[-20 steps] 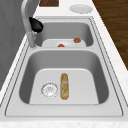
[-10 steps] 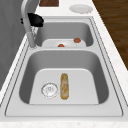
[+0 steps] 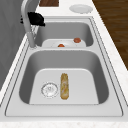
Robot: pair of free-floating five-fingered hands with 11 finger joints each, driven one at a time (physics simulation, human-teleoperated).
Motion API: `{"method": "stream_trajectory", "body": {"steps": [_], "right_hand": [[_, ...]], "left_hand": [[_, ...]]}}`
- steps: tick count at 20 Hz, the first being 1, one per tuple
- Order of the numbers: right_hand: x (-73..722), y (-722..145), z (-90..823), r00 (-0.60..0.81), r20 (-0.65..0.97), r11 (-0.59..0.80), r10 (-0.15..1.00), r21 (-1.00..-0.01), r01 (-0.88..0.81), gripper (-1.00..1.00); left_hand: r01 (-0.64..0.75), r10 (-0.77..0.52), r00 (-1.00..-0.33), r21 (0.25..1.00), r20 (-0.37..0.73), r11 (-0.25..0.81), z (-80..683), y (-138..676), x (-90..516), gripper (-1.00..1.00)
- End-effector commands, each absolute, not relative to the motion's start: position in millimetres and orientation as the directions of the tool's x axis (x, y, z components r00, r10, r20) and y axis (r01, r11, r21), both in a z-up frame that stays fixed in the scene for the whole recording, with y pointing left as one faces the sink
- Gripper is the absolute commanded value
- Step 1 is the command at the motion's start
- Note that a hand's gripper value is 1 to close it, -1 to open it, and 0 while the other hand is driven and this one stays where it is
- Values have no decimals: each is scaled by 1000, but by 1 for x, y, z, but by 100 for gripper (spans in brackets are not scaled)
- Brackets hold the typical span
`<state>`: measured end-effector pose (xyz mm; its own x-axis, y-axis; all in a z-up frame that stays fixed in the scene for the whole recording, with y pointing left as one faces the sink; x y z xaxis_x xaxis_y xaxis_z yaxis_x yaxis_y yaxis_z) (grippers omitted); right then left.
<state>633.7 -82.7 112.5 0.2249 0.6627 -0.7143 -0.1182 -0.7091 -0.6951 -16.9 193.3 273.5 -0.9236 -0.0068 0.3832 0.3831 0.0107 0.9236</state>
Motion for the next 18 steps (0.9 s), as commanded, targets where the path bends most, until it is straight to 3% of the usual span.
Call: {"method": "stream_trajectory", "body": {"steps": [1,18], "right_hand": [[634,-83,112,164,-639,-621,752,-769,-152,-100],[633,-82,119,116,-538,-512,835,-837,-193,-100]], "left_hand": [[383,-7,-924,924,383,11,274,193,-17,0],[383,-7,-924,924,383,11,274,193,-17,0]]}}
